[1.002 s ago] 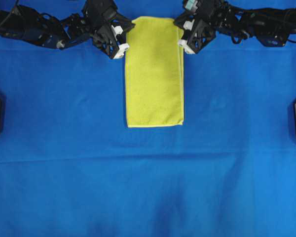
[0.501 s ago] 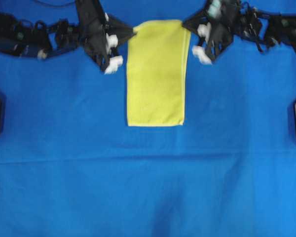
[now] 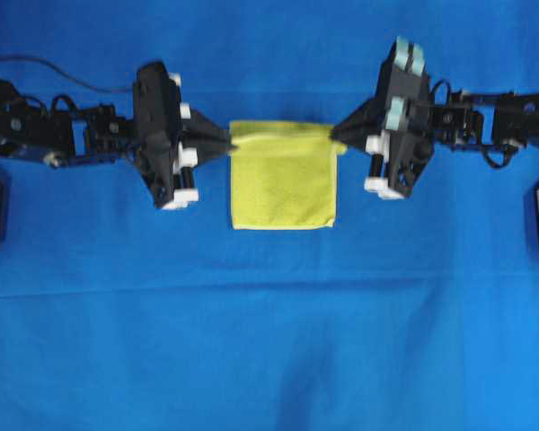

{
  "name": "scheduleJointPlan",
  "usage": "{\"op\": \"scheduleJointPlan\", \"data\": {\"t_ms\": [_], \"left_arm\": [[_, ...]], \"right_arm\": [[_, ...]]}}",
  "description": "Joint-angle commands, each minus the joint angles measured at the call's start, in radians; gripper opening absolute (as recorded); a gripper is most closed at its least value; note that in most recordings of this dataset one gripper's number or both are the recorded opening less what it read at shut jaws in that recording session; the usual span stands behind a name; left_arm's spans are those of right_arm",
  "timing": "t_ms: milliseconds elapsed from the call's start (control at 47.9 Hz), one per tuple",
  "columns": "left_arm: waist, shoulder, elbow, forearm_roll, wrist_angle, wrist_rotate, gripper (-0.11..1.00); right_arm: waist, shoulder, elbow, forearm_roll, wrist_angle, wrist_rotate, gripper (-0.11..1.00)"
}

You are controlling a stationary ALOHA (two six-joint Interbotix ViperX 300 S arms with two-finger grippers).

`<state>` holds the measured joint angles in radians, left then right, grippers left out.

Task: Fold a vertical towel.
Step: 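Lift the far edge with both grippers and fold it toward the near edge, then lower the folded edge onto the towel and open both grippers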

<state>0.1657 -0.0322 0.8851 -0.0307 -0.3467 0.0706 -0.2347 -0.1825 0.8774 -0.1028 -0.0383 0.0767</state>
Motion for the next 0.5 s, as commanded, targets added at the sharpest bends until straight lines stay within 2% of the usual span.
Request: {"op": "scheduleJointPlan", "data": {"t_ms": [0,167,480], "left_arm": [[-0.044,0.0,-0.002,-0.002,-0.006,-0.002,0.04],[-0.074,0.061,-0.005,-0.005,-0.021,-0.005,0.04],[-0.101,0.19,-0.031,-0.005,-0.1,-0.051,0.04]], "right_arm": [[0.017,0.009,-0.002,0.012,0.005,0.0,0.05],[0.046,0.074,-0.002,0.014,-0.014,0.0,0.05],[0.078,0.137,-0.005,0.023,-0.057,0.0,0.05]]}}
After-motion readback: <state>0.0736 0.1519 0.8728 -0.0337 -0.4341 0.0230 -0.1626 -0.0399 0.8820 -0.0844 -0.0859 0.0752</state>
